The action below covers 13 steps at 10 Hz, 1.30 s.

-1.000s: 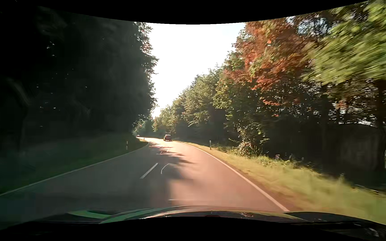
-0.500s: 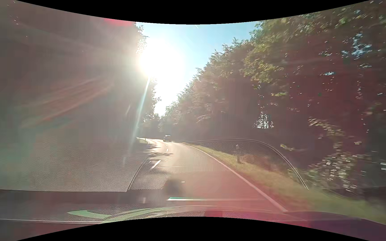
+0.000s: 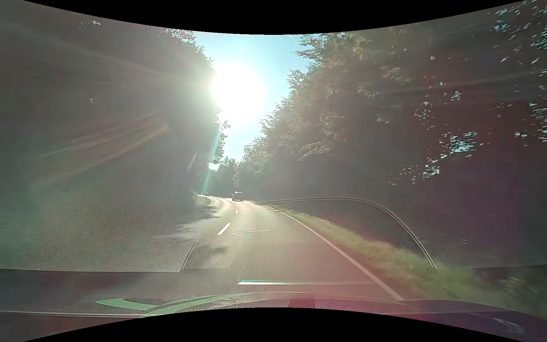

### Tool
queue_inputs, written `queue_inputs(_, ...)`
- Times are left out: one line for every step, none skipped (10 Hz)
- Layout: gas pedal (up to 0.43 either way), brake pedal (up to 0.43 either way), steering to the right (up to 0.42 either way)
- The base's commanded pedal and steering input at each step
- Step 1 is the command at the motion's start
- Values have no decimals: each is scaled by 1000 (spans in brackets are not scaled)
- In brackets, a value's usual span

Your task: Follow the waypoints while adhering to traffic rules and regulations

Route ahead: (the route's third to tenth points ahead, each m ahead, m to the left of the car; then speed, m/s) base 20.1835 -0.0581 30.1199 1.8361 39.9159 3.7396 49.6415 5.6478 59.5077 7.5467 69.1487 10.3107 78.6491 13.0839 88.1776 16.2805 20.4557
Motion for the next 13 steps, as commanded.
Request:
queue_inputs(189, 0, -28)
queue_inputs(189, 0, -28)
queue_inputs(197, 0, -27)
queue_inputs(197, 0, -27)
queue_inputs(197, 0, -26)
queue_inputs(197, 0, -26)
queue_inputs(197, 0, -26)
queue_inputs(197, 0, -27)
queue_inputs(197, 0, -27)
queue_inputs(197, 0, -27)
queue_inputs(197, 0, -27)
queue_inputs(197, 0, -27)
queue_inputs(197, 0, -27)
